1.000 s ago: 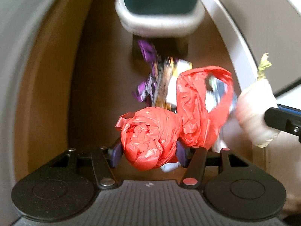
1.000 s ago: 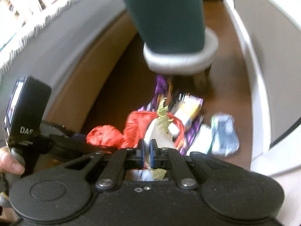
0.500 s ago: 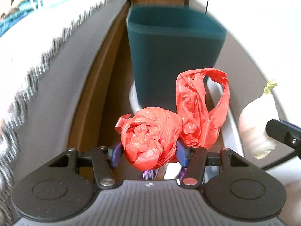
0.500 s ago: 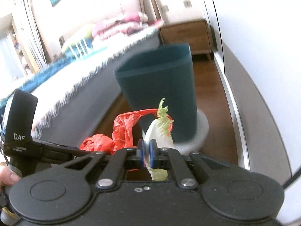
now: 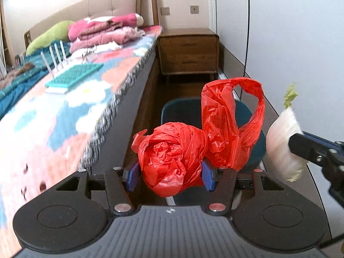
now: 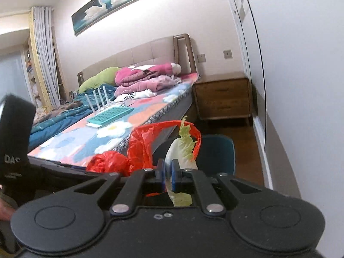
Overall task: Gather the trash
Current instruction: 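Lift both held items and carry them over the wastebasket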
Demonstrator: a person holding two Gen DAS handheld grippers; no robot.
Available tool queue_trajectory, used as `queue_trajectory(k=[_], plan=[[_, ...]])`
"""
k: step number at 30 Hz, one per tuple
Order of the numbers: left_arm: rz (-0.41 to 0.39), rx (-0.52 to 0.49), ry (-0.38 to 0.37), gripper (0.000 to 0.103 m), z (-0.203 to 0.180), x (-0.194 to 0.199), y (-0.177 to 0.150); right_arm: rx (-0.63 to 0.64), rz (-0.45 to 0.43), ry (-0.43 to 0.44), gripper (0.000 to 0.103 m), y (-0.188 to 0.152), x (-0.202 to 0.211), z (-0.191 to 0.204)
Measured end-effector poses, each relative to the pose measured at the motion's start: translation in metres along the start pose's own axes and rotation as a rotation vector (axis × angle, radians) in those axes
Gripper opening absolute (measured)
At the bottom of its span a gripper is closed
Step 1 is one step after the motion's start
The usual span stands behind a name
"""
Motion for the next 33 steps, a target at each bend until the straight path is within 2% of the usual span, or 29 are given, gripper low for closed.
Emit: queue_trajectory(k=[5, 9, 14, 23, 33], plan=[[-0.007, -0.039, 0.008, 0.057, -0.009, -0.03, 0.02, 0.027, -0.005, -0.023, 0.005, 0.008, -0.038, -0.011], [0.015, -0.043, -0.006, 0.057, -0.018, -0.055, 0.019, 0.044, 0.012, -0.039, 0.005, 0.0, -0.054, -0.022], [0.036, -0.058, -0.021, 0.057, -0.025, -0.084, 0.007, 0.055, 0.077, -0.074, 0.005, -0.027, -0.083, -0.037], [0.105, -0.095, -0.02, 0.057, -0.029, -0.129, -0.022, 0.111, 0.163, -0.107, 0.005, -0.06, -0.11, -0.039], [0.152, -0.175, -0.061, 0.057, -0.044, -0.153, -0.04, 0.127, 0.253, -0.151, 0.005, -0.083, -0.127, -0.046]])
Point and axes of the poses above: each gripper's, at about its wrist camera, not at the fingertips, and x roughly against the way its jaws point, z to its left, y to its top, the point moved 10 cm from there along -x, roughly the way its jaws point, and after that the axes turned 15 degrees about -z, right-handed, at the moved point
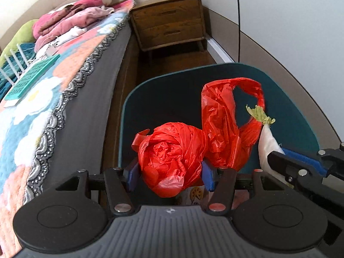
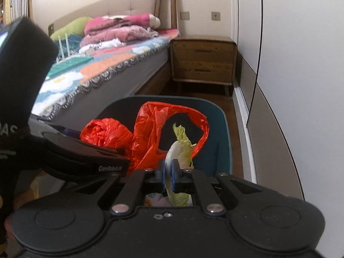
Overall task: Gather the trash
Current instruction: 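Lift both held items and carry them over the wastebasket, then open both tools to drop the items into the wastebasket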
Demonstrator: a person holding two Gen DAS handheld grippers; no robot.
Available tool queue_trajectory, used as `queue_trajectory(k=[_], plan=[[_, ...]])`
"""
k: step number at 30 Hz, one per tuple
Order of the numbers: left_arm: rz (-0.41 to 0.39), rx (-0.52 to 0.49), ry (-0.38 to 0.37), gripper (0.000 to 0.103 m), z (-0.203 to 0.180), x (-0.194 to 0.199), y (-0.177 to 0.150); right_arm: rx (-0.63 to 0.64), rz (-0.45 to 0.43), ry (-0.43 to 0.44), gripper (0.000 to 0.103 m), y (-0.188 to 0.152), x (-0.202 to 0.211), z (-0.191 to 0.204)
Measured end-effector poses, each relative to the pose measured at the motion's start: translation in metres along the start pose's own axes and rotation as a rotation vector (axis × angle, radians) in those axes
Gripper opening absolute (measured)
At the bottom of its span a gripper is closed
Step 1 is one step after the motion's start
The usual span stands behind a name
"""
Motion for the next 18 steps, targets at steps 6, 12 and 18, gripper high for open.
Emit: queue_trajectory(k=[6, 12, 18], plan=[[0.02, -0.038, -0.001, 0.058, -0.011, -0.008, -0.007, 0.0, 0.041, -0.024, 0.009, -0.008, -0.001, -0.005], [0.037, -0.023, -0.012, 0.06, -0.016, -0.011, -0.015, 0.014, 0.061, -0.037, 0.016, -0.01, 0.0, -0.009], [0.028, -0.008, -0.017, 0.067, -0.017, -0.004, -0.018, 0.021, 0.061, -0.038, 0.021, -0.008, 0.003, -0.01]])
Point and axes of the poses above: each gripper's, at about its wrist camera, not at the fingertips, and x roughly against the way its jaws point, z to its left, y to its top, the point moved 10 cm from there along -x, roughly the way its jaws point, and after that the axes turned 15 degrees about -z, right-handed, at the moved point
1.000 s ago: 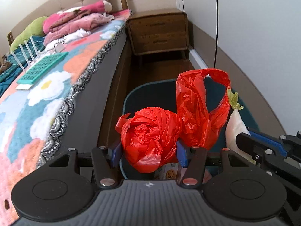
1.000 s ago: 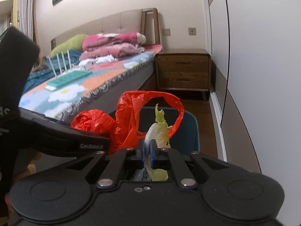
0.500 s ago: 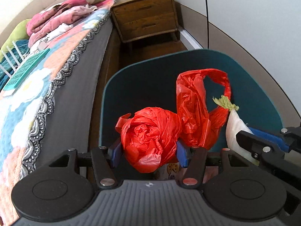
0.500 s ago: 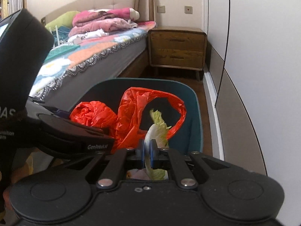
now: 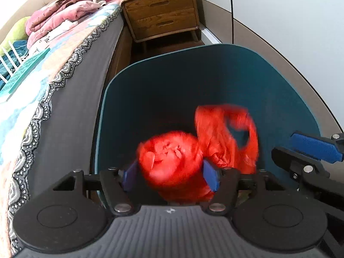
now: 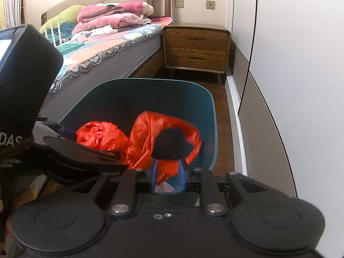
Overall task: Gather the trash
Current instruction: 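Open both tools to drop the items into the wastebasket, then lower both tools back toward the remaining trash pile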
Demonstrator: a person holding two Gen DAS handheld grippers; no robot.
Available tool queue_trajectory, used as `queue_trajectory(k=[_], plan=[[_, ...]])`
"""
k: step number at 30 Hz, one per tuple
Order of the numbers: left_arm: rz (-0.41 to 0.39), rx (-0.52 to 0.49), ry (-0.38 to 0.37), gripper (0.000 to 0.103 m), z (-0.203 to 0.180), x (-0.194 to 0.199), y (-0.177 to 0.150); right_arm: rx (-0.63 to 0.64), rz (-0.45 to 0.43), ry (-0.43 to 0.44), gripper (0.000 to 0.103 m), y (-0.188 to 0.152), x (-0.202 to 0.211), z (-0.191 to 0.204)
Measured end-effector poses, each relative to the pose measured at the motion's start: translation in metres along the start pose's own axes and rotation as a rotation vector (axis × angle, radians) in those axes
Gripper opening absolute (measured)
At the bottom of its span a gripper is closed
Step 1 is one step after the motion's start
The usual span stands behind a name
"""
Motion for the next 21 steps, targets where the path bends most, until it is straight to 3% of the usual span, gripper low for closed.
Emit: queue_trajectory(k=[7, 12, 21], plan=[[-0.027, 0.012, 0.011, 0.07, 0.004, 0.018, 0.004, 0.032, -0.033, 0.005, 0.038, 0.008, 0.016, -0.002], [-0.056, 0.033, 0.011, 0.077, 0.007, 0.041, 0.008, 0.027, -0.07, 0.015, 0.043, 0.015, 0.037, -0.001], [-0.11, 0.062, -0.001, 0.077, 0.008, 0.086, 0.008, 0.028, -0.139, 0.034, 0.057, 0.023, 0.08, -0.002]])
Point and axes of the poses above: each gripper's, at about its wrist camera, not at the fingertips, and x roughly against the way its jaws point, z to its left, y to its top, the point moved 10 cm from there along -x, roughly the way its jaws point, and after that the axes turned 15 degrees about -z, right-handed, at the moved point
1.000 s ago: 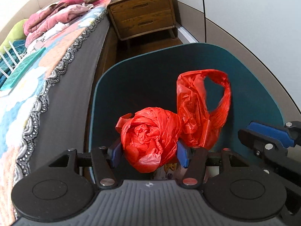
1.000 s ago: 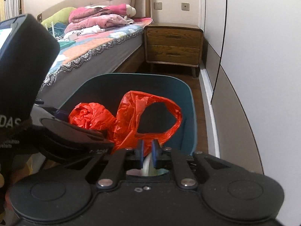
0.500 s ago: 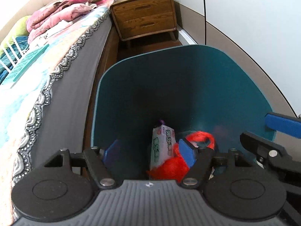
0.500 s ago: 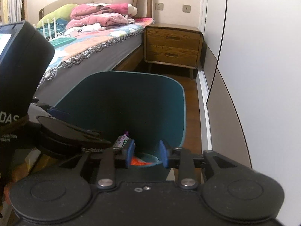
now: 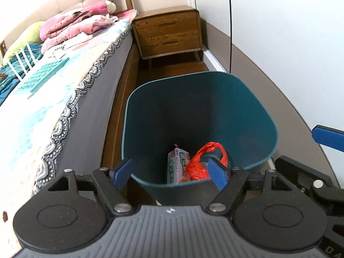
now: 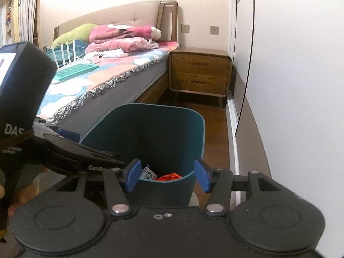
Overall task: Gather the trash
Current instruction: 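Lower both tools back toward the remaining trash pile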
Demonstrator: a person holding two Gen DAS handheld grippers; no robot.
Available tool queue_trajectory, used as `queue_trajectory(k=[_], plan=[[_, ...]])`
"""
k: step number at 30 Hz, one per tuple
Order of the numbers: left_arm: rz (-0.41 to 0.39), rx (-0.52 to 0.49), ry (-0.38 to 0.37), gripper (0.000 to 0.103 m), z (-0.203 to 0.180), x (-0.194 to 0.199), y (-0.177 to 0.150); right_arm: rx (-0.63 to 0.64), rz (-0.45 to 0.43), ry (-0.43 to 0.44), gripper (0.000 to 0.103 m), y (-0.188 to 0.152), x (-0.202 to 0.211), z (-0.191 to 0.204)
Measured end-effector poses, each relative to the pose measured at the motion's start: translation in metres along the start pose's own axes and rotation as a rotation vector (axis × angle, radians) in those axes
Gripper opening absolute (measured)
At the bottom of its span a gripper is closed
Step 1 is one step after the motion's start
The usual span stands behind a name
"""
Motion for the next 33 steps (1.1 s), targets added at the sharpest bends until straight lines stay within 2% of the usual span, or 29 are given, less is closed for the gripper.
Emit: queue_trajectory(k=[9, 13, 21, 27, 33], plan=[[-0.039, 0.024, -0.009, 0.077, 0.004, 0.05, -0.016, -0.01, -0.034, 0.014, 0.064, -0.003, 0.031, 0.005], [-0.042, 0.031, -0.013, 0.077, 0.005, 0.07, -0.031, -0.043, -0.049, 0.023, 0.072, -0.01, 0.046, 0.007], [-0.012, 0.022, -0.025, 0.077, -0.003, 0.093, -0.072, -0.063, -0.021, 0.019, 0.078, -0.056, 0.066, 0.014], [0.045, 0.05, -0.05, 0.077, -0.009, 0.097, -0.119, -0.133, 0.027, 0.009, 0.083, -0.097, 0.076, 0.01], [0.135, 0.047, -0.061, 0.079, -0.021, 0.086, -0.181, -0.175, 0.085, -0.014, 0.097, -0.145, 0.081, -0.001]])
Point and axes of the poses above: each gripper's, at about its wrist camera, not at the fingertips, and x roughly against the way its jaws point, z to its left, y to its top, the point moved 10 cm from there along -x, roughly the way its jaws point, and after that the axes turned 15 degrees about -z, right-handed, at the moved point
